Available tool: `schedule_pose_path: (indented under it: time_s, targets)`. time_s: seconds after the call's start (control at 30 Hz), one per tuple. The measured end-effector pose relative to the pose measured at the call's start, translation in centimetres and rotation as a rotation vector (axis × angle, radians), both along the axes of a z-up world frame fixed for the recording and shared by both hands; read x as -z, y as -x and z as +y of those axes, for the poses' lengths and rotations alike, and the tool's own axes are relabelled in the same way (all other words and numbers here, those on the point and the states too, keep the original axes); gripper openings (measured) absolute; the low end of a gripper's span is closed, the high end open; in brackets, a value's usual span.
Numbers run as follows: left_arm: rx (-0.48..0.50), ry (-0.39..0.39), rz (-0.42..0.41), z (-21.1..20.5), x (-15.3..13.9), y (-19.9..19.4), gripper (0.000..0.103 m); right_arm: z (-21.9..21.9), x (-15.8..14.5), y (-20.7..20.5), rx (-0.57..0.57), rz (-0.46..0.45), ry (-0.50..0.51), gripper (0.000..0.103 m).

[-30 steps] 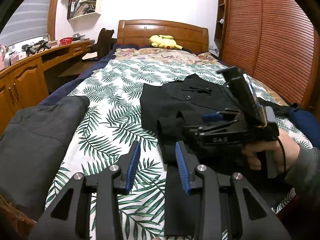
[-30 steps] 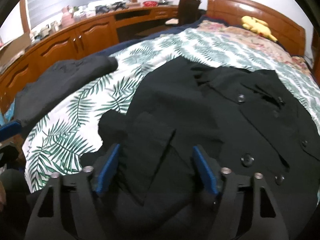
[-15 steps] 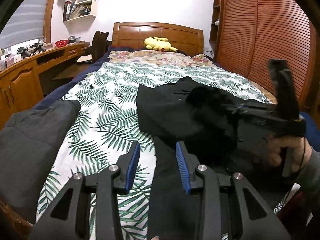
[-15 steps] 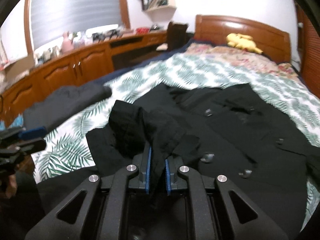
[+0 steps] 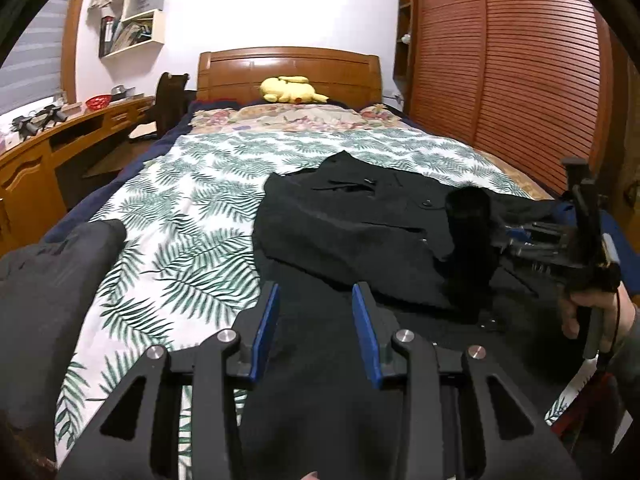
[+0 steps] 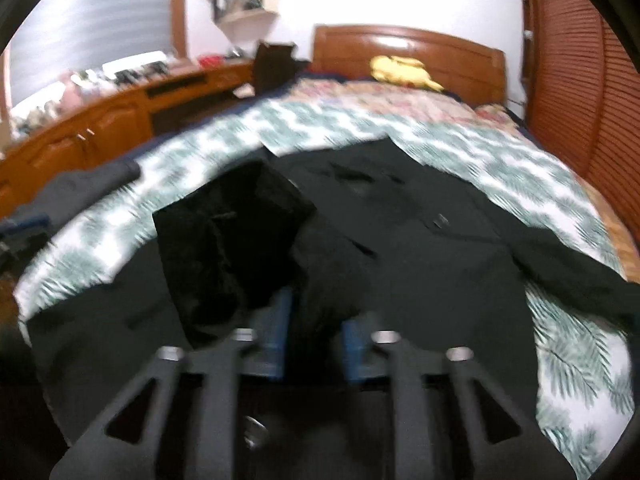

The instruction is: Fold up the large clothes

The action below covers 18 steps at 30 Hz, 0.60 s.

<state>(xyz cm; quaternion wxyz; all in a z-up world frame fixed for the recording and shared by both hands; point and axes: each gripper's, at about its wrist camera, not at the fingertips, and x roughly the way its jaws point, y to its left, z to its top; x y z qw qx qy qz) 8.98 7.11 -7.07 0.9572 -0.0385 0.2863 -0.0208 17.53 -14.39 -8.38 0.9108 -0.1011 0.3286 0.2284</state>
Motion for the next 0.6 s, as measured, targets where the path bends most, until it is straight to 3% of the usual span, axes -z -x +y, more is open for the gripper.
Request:
schedule_pose_path:
  time_s: [0.03,0.07,0.3,0.6]
  targets:
    - [0.004,-0.001,0.0,-0.3,0.0,-0.1,0.036,-0.4,0.3,0.0,0.015,0.012,0.007,0.054]
    - [0.013,-0.002,-0.003,-0.5,-0.1,-0.1,0.036,-1.0,0.3,0.1,0.027,0.021,0.008,0.059]
    - [0.031,0.006,-0.005,-1.0,-0.4,-0.3,0.036,-2.2,-2.9,1.0,0.045,-0.023,0.037,0.064]
    - [0.033,0.007,0.006,-0.8,0.0,-0.2,0.036,0.0,-6.2,1.7,0.014,-0.079,0.022,0.066]
